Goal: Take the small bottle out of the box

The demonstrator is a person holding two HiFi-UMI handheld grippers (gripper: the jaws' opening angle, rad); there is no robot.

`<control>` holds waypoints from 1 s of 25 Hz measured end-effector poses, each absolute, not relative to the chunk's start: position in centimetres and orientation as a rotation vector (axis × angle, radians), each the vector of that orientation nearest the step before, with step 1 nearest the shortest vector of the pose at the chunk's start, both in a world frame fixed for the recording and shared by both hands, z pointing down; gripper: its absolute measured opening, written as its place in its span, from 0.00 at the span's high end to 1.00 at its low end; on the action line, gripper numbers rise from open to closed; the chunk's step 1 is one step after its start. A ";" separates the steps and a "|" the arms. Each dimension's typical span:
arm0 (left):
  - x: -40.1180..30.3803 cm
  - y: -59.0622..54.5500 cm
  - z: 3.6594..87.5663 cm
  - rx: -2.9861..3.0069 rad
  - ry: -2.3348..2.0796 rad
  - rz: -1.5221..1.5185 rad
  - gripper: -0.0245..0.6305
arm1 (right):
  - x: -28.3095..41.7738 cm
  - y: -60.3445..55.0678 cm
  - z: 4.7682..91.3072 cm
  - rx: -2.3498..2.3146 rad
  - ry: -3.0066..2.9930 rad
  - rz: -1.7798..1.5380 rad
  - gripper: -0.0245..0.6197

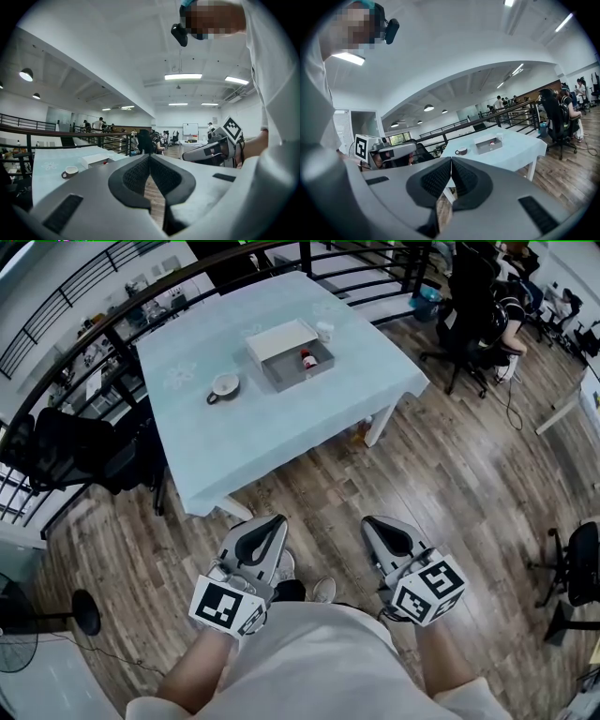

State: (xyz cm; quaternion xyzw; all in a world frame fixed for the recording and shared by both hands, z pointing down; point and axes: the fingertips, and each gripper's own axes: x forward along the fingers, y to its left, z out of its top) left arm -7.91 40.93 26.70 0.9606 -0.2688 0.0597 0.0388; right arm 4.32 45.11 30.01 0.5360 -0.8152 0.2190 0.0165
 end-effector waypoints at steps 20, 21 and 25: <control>-6.7 31.6 28.6 2.919 -0.832 0.173 0.93 | 5.5 36.0 31.6 1.631 -2.517 0.705 0.93; -6.6 30.8 28.7 2.917 -0.830 0.174 0.93 | 5.5 35.2 31.8 1.629 -2.513 0.711 0.93; -6.4 27.1 29.2 2.908 -0.822 0.182 0.93 | 5.5 31.7 32.4 1.615 -2.505 0.724 0.93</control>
